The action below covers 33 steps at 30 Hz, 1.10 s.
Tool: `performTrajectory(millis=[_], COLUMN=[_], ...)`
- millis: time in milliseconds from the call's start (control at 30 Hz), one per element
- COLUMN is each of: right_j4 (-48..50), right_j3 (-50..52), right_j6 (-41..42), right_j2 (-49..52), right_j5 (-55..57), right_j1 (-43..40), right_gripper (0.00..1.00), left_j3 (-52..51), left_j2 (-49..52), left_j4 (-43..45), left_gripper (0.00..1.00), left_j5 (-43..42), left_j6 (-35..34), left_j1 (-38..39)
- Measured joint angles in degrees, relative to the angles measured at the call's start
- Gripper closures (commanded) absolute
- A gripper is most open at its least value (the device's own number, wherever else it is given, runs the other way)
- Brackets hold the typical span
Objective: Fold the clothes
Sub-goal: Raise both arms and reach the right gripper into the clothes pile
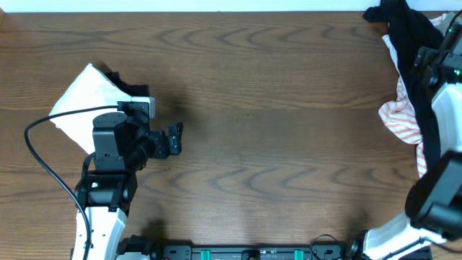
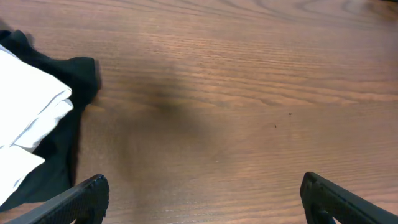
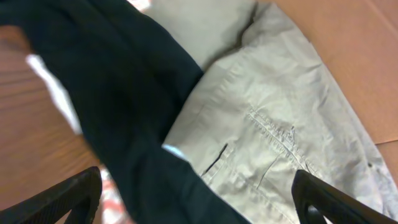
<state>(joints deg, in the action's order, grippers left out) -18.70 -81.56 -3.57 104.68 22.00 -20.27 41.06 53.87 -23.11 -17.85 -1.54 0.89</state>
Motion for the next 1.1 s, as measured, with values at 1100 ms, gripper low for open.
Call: performTrajectory(millis=[1100], right_j4=[13.00], right_j3=[-0.68], right_j6=[1.68], right_j2=[18.43], right_j5=[1.81], right_j1=[-6.43], right_gripper=[0.18], left_j3=[0.00], left_j2=[0.55], left_j4=[0.02], left_gripper=[0.02], left_j5=[-0.02], left_j6=[0.00], left_j1=[0.00])
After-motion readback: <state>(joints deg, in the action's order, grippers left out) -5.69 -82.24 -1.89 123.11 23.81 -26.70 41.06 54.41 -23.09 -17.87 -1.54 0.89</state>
